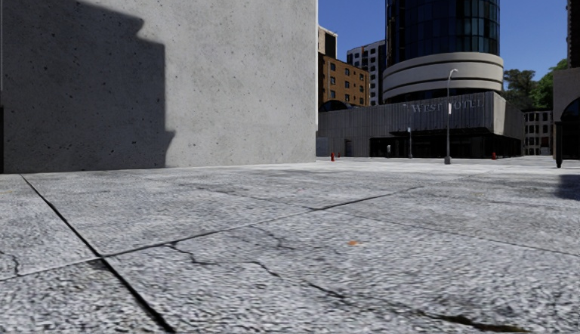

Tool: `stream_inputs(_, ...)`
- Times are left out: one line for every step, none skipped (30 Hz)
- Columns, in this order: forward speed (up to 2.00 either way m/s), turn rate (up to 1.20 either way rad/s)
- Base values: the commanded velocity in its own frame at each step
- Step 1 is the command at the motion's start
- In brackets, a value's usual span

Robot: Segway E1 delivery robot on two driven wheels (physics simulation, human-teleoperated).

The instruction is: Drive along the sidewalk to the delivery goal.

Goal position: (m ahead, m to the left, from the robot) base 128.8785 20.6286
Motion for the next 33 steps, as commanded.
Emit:
stream_inputs(2.00, 0.00)
stream_inputs(2.00, 0.00)
stream_inputs(2.00, 0.00)
stream_inputs(2.00, 0.00)
stream_inputs(2.00, 0.00)
stream_inputs(2.00, 0.00)
stream_inputs(2.00, -0.02)
stream_inputs(2.00, -0.08)
stream_inputs(2.00, -0.10)
stream_inputs(2.00, -0.10)
stream_inputs(2.00, -0.10)
stream_inputs(2.00, -0.11)
stream_inputs(2.00, -0.12)
stream_inputs(2.00, -0.12)
stream_inputs(2.00, -0.13)
stream_inputs(2.00, -0.13)
stream_inputs(2.00, -0.13)
stream_inputs(2.00, -0.13)
stream_inputs(2.00, -0.13)
stream_inputs(2.00, -0.14)
stream_inputs(2.00, -0.14)
stream_inputs(2.00, -0.15)
stream_inputs(2.00, -0.15)
stream_inputs(2.00, -0.17)
stream_inputs(2.00, -0.19)
stream_inputs(2.00, -0.21)
stream_inputs(2.00, -0.22)
stream_inputs(2.00, -0.22)
stream_inputs(2.00, -0.22)
stream_inputs(2.00, -0.22)
stream_inputs(2.00, -0.22)
stream_inputs(2.00, -0.22)
stream_inputs(2.00, -0.22)
